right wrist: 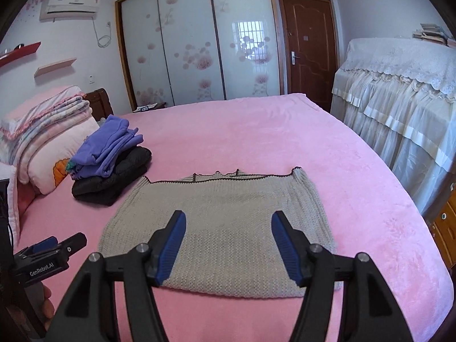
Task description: Fold large clothes
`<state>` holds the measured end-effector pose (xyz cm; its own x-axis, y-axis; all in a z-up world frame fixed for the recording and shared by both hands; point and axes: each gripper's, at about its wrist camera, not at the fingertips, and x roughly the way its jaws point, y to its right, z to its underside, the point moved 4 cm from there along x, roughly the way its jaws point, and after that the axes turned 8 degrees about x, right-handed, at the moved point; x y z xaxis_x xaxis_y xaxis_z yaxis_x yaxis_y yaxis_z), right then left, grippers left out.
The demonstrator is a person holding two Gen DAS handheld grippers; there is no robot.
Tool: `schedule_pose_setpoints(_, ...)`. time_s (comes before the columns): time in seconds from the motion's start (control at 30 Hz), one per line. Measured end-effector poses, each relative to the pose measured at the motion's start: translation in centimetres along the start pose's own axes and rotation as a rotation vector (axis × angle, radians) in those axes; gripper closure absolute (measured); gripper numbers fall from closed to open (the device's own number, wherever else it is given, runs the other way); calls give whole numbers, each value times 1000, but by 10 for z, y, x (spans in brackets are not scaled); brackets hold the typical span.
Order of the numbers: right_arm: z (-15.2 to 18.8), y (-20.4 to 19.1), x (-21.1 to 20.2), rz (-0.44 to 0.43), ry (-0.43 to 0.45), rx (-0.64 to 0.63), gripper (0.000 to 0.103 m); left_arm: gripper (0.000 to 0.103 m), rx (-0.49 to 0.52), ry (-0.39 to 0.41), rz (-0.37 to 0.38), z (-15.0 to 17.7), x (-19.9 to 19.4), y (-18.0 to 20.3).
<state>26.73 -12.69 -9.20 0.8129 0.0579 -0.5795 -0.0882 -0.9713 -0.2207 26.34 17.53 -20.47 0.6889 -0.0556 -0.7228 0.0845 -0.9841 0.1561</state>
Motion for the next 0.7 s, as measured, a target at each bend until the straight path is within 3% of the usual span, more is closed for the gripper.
schedule_pose_setpoints(0.13, 18, -18, 20, 16, 17, -66, 45, 1, -132, -47, 77, 27, 30, -27)
schedule_pose_setpoints(0.3, 38, -39, 56, -1, -15, -134, 70, 1, -256, -103, 144, 55, 66, -52)
schedule_pose_setpoints(0.4, 50, -46, 79, -10, -55, -147, 77, 1, -328, -126, 215, 68, 85, -60)
schedule_pose_setpoints(0.53, 63, -47, 102, -25, -97, -120, 79, 1, -425, -122, 302, 77, 109, -68)
schedule_pose_setpoints(0.7, 76, -51, 117, -30, -120, -116, 79, 1, -423, -48, 329, 69, 125, -64)
